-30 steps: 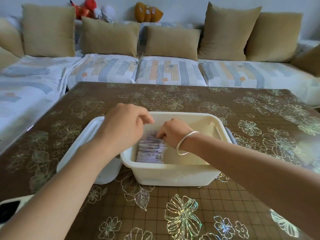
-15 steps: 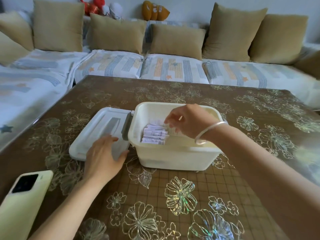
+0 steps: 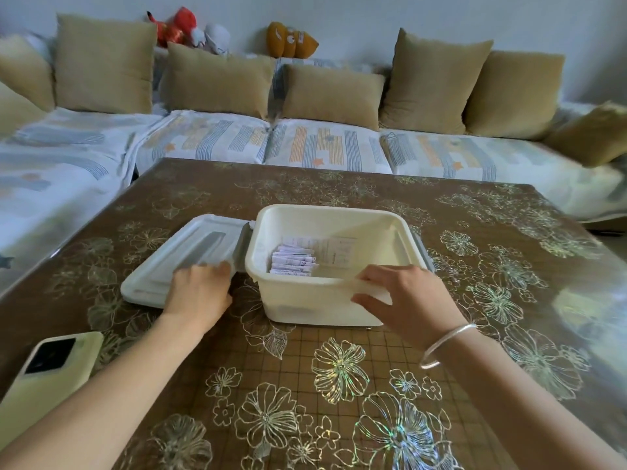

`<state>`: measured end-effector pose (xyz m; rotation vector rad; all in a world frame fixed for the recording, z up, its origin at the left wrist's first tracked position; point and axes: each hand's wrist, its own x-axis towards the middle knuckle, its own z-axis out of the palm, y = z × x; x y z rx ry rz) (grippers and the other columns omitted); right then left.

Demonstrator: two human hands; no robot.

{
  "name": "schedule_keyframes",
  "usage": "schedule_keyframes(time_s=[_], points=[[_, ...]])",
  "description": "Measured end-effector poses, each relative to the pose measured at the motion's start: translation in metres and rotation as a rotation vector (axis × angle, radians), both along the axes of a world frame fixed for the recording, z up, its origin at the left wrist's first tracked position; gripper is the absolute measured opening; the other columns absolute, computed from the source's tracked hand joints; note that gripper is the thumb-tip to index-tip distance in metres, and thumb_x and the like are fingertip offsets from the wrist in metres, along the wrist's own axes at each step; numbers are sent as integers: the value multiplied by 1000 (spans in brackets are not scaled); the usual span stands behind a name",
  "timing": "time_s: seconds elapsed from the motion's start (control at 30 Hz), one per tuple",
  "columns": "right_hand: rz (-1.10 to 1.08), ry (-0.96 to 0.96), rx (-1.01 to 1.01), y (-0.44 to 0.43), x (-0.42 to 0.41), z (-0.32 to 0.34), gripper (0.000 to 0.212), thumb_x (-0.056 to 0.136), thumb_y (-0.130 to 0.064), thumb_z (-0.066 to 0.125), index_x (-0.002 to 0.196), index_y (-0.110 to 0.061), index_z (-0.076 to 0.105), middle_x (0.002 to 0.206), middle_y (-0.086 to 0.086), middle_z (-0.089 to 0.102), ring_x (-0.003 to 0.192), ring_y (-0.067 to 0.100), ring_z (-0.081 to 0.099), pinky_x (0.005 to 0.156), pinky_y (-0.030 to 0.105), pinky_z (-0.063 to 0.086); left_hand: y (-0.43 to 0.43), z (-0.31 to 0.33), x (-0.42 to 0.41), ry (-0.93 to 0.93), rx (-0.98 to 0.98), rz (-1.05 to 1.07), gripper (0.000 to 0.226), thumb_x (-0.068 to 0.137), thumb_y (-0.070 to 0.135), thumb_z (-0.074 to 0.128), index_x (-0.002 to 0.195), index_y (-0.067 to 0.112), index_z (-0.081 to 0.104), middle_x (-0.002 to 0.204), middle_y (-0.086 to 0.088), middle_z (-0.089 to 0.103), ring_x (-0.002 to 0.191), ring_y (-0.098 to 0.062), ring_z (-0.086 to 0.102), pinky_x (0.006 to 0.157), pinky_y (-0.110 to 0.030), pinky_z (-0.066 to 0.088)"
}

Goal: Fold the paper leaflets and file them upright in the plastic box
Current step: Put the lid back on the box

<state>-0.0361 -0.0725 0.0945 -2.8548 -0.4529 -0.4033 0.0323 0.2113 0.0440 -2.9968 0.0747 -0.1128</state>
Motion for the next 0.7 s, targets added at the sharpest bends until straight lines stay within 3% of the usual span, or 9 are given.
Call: schedule_keyframes(time_s=[0.17, 0.27, 0.37, 0.43, 0.5, 0.63, 0.7], points=[[-35, -62, 84, -7, 4, -1, 15, 83, -37, 68, 92, -25, 70, 80, -5, 72, 71, 19, 65, 62, 27, 46, 32, 46, 1, -280, -138, 210, 19, 90, 15, 59, 109, 13, 62, 78, -12, 65, 62, -30, 59, 54, -34, 50], [-22, -93, 94, -15, 3, 2, 14, 82, -34, 71, 91, -22, 71, 78, -5, 72, 67, 18, 65, 60, 23, 40, 40, 69, -5, -454, -293, 173, 19, 88, 3, 59, 104, 8, 68, 75, -24, 65, 65, -42, 60, 59, -46, 51], [-18, -87, 93, -23, -1, 1, 12, 81, -33, 72, 88, -24, 71, 76, -7, 71, 70, 18, 65, 61, 22, 40, 21, 85, -20, -652, -483, -25, 31, 89, -1, 58, 117, 7, 68, 80, -26, 69, 61, -32, 55, 66, -50, 53], [-6, -101, 73, -27, -5, -3, 12, 79, -35, 72, 86, -25, 71, 81, -10, 70, 76, 17, 64, 68, 26, 47, 1, 91, -29, -759, -576, -278, 40, 85, -8, 58, 120, 8, 67, 99, -19, 72, 81, -26, 66, 88, -51, 52], [14, -206, 96, -31, -11, -6, 18, 79, -42, 65, 84, -26, 70, 95, -12, 68, 89, 15, 62, 81, 33, 49, -18, 89, -31, -810, -602, -519, 42, 82, -11, 58, 119, 8, 65, 117, -5, 64, 105, -16, 60, 104, -50, 40], [-162, -595, 385, -36, -25, -4, 18, 80, -25, 55, 80, -11, 67, 104, 4, 60, 99, 21, 52, 86, 34, 39, -48, 64, -38, -784, -596, -732, 45, 78, -10, 64, 116, 14, 66, 122, 2, 62, 115, -16, 60, 108, -51, 39], [-315, -657, 597, -39, -26, -4, 20, 86, -25, 50, 93, -9, 61, 113, 8, 54, 107, 23, 49, 93, 35, 38, -57, 52, -40, -748, -570, -793, 46, 77, -9, 65, 114, 17, 69, 122, 2, 65, 117, -18, 60, 109, -51, 38]])
